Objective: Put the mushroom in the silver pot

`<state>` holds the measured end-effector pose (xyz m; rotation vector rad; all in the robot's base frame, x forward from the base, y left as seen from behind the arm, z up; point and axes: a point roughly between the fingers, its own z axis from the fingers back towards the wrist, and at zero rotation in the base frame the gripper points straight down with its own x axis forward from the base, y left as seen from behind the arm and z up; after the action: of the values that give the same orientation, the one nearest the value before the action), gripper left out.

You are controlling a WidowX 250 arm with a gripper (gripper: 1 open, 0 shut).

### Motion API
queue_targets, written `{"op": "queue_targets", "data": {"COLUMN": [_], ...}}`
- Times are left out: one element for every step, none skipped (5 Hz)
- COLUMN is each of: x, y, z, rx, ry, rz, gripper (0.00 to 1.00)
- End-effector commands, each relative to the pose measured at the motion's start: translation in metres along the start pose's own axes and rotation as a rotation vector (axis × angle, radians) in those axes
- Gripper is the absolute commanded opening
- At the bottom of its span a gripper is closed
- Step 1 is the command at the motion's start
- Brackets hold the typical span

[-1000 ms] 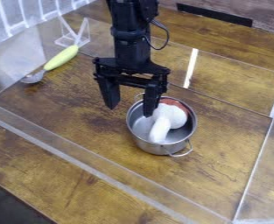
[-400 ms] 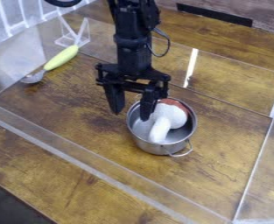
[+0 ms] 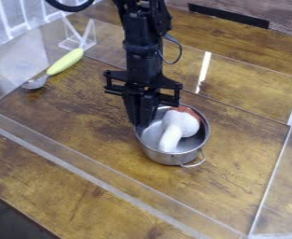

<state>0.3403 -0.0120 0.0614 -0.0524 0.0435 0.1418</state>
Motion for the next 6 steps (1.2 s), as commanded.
{"op": "queue_targets", "data": {"x": [0.008,0.009,0.01,0.011,0.012,0.012], "y": [0.001,0.002,0.002,0.002,0.003,0.004], "z": [0.029,0.029,0.029,0.038,0.048,0.059], "rx": [-0.003,-0.003,-0.003,-0.004,-0.007,-0.01], "ry": [-0.083,-0.085,-0.088,-0.099,-0.11,-0.123], "rz": [-0.029,-0.033,-0.037,-0.084,-0.14,-0.192], "gripper": [1.0,0.0,0.0,0.0,0.0,0.0]}}
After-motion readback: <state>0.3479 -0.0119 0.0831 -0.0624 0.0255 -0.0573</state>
